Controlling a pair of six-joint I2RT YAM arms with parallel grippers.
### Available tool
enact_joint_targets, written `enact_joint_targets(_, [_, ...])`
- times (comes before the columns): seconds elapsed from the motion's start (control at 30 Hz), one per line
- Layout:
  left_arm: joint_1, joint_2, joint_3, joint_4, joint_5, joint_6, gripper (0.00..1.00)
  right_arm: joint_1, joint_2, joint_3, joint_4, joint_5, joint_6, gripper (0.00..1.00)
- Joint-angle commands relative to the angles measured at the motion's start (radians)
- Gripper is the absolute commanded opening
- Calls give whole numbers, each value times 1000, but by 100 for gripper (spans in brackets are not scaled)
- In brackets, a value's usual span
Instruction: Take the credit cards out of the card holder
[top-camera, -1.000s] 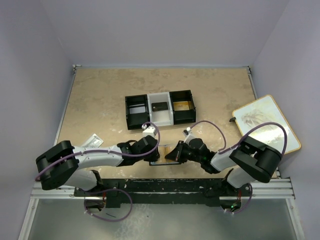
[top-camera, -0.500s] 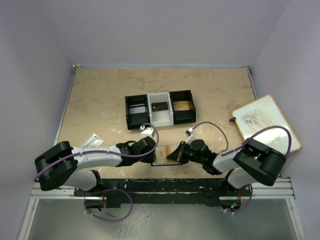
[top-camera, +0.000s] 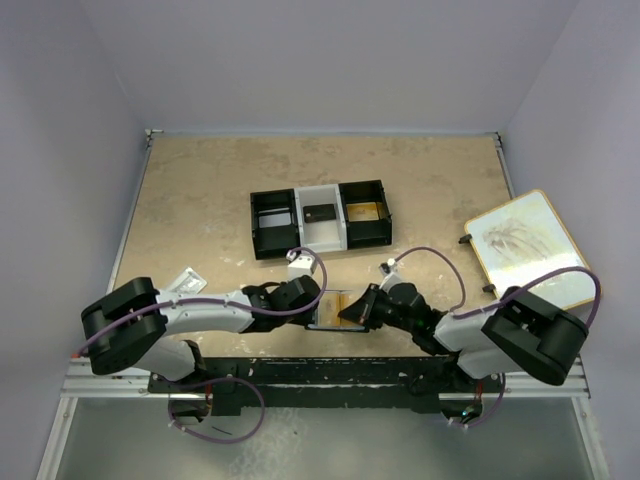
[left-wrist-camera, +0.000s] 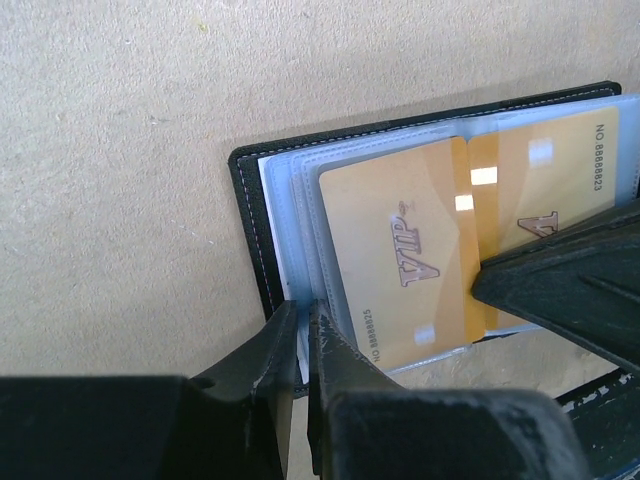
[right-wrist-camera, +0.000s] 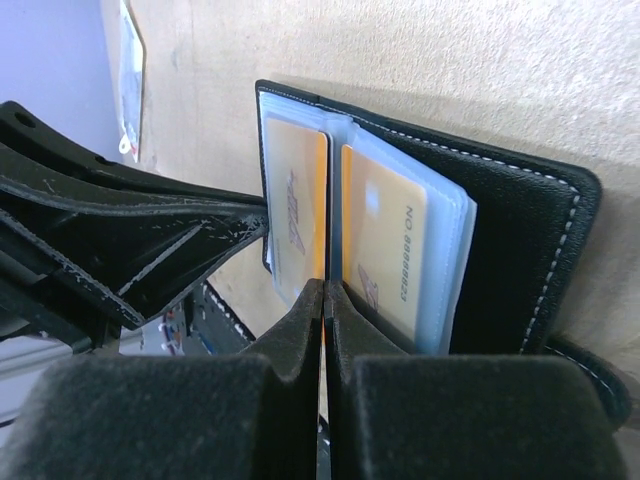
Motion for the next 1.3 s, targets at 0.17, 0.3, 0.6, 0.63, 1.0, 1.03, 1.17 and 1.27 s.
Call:
enact_joint_targets(0.17, [-10, 68, -9, -98, -19, 10, 3, -28, -96, -24, -72, 39, 11, 0])
enact_joint_targets(0.3, [-15, 62, 7, -98, -16, 7, 8, -28, -83, -7, -106, 39, 1, 0])
enact_joint_targets(0.6, [-18, -53, 64, -106, -42, -24, 23, -28, -40, -14, -54, 24, 10, 10])
enact_joint_targets(0.63, [-18, -59, 69, -111, -47, -26, 24, -28, -42, -11, -66, 26, 9, 11])
enact_joint_targets(1.0, [-19, -118, 39, 54, 28, -24, 24, -28, -98, -28, -102, 46, 19, 19])
enact_joint_targets(1.03, [-18, -109, 37, 79, 54, -19, 24, -28, -98, -28, -102, 46, 19, 19])
enact_joint_targets(1.17, [-19, -58, 44, 108, 106, -13, 16, -29, -94, -26, -99, 42, 20, 20])
enact_joint_targets(1.27, [-18, -37, 36, 114, 107, -20, 13, -28, -95, -26, -100, 39, 15, 21])
